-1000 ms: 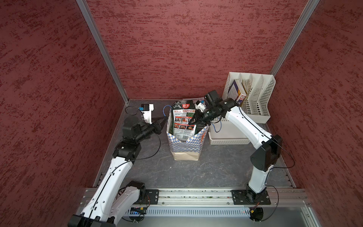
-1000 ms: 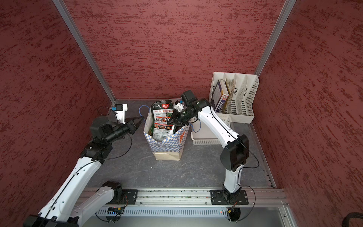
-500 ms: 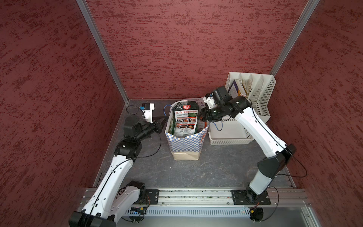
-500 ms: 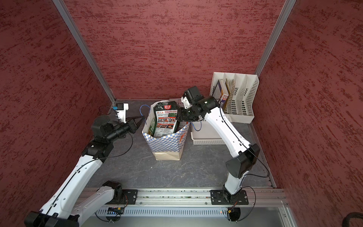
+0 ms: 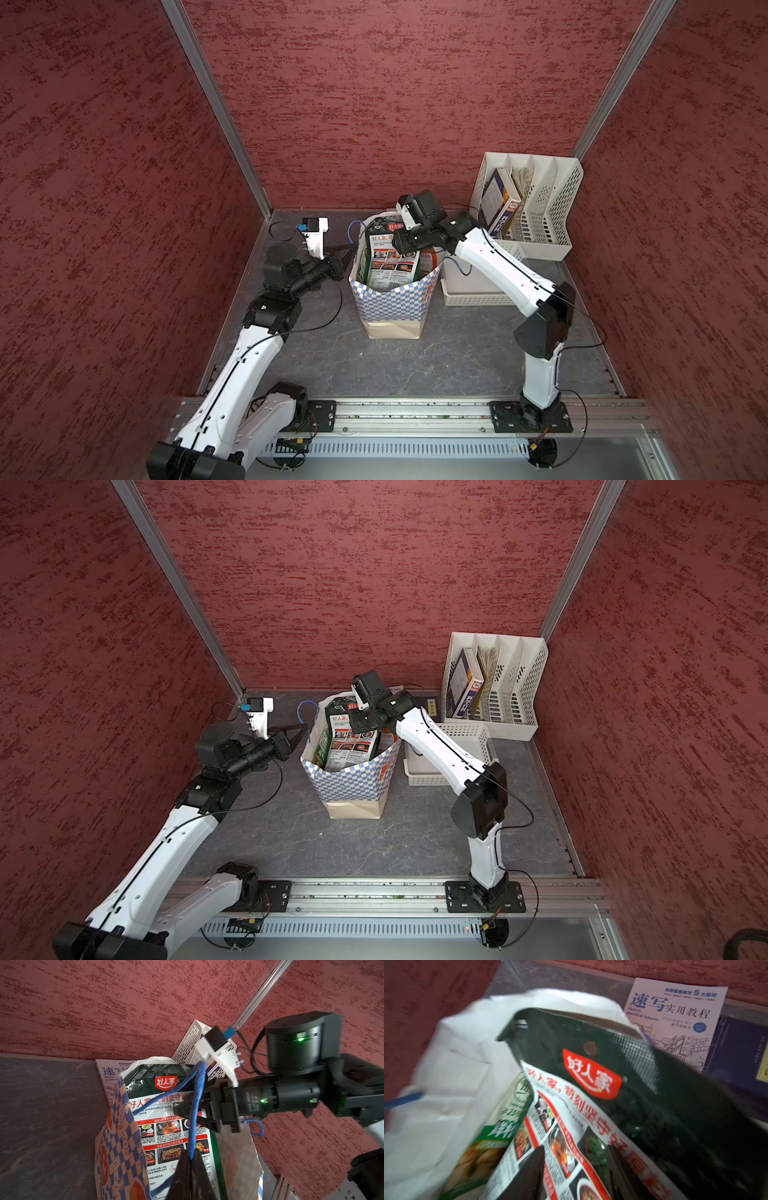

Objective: Place the condiment packets inside the bag
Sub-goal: Place the condiment packet in the paper bag.

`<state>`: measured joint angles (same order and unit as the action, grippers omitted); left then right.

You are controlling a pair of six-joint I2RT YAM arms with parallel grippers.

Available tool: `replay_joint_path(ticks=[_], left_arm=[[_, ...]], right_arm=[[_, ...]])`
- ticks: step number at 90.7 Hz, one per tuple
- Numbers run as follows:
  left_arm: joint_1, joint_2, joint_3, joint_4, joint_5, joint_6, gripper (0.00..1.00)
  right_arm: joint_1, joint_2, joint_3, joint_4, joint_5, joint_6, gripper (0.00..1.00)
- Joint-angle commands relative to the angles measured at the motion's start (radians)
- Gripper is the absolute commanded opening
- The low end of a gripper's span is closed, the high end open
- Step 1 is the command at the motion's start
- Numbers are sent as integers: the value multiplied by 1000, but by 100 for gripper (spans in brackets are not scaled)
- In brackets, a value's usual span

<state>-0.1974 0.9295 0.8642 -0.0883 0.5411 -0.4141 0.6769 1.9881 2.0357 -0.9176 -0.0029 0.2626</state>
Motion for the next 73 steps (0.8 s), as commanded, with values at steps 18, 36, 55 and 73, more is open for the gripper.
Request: replay_joint_path(ticks=[18, 36, 55, 73], left_arm=[[-8, 0, 42, 82, -14, -9, 0], [-8, 3, 46, 135, -70, -15, 44], [-7, -70, 93, 88, -199, 99, 100], [-3, -259, 50, -10, -530, 240, 100]], right_arm=[[-4, 7, -90, 11, 122, 16, 51], [-3, -152, -122, 97, 43, -63, 56], [-19, -421, -235, 201, 36, -158, 80], [-229, -768, -542, 288, 5, -115, 98]])
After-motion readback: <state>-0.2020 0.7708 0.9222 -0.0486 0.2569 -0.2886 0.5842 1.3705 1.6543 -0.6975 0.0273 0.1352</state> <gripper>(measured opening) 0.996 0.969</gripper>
